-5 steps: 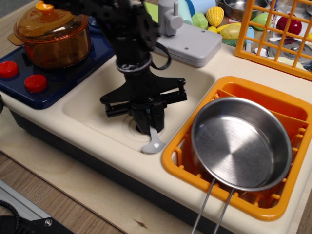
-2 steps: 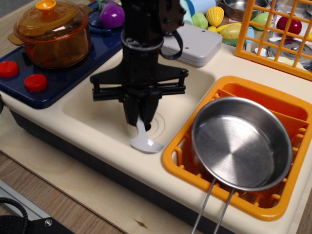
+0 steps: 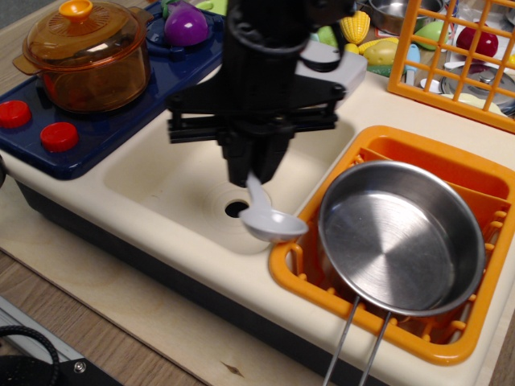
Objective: Put spoon into pan
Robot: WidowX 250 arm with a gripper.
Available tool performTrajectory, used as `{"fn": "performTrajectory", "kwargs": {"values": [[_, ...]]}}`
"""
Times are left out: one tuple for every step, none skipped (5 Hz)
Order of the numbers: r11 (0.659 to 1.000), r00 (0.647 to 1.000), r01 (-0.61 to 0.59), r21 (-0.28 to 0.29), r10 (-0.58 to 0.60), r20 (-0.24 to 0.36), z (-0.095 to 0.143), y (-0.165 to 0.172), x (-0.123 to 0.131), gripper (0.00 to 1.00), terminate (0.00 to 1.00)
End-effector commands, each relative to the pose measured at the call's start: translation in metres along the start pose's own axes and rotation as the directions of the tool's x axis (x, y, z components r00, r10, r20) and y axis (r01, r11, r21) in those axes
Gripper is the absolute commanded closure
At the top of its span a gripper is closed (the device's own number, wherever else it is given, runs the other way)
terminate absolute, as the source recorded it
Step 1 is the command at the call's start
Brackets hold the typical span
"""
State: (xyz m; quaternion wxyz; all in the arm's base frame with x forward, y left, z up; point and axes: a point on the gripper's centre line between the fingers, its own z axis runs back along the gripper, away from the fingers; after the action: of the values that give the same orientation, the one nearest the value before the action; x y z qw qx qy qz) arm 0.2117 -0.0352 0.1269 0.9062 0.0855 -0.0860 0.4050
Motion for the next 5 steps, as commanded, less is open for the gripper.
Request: {"fn": "performTrajectory", "kwargs": {"values": [[1.000, 0.998, 0.000, -0.018, 0.001, 0.068, 0.034, -0.021, -0.007, 1.00, 0.00], [1.000, 0.997, 0.003, 0.006, -0.004, 0.074, 0.044, -0.033, -0.025, 1.00, 0.00], [1.000, 0.996, 0.021, 0.008, -0.021, 0.082, 0.043, -0.037, -0.036, 1.00, 0.00], [0.999, 0.995, 0.040, 0.000, -0.040, 0.088, 0.049, -0.048, -0.038, 1.00, 0.00], [0.997, 0.994, 0.073, -0.011, -0.072, 0.085, 0.049, -0.061, -0.036, 1.00, 0.00]]}}
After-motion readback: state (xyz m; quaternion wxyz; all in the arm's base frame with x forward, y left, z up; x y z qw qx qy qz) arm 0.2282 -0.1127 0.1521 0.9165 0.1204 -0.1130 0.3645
